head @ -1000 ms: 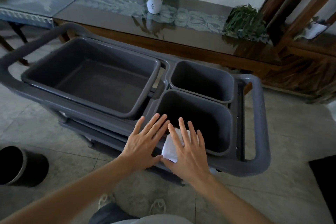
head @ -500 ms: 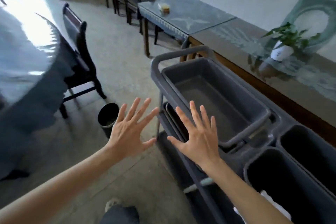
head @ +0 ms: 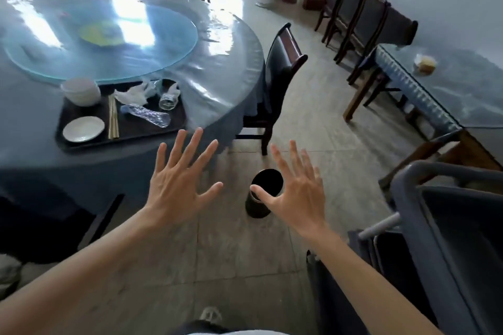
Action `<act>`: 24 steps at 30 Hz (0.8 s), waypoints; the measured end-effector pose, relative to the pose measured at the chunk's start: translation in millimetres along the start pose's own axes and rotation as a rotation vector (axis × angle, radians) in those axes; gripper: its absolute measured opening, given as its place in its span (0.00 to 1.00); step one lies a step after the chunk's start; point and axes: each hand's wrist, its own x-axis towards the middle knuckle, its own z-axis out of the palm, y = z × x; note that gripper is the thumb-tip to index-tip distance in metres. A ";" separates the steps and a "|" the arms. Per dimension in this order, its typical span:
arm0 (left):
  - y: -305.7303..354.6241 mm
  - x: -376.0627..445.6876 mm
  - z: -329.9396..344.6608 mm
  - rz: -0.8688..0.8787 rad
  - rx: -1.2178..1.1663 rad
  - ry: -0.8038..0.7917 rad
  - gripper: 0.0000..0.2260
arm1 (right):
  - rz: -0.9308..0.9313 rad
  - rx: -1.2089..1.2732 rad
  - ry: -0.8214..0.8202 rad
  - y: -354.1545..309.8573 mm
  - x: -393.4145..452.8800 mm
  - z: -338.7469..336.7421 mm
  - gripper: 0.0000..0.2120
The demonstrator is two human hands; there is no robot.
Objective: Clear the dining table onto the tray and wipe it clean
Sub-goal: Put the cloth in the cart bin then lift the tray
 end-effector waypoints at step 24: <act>-396.6 110.3 62.1 -0.827 -0.106 -0.168 0.35 | 0.082 0.616 -0.610 -186.5 384.2 267.6 0.46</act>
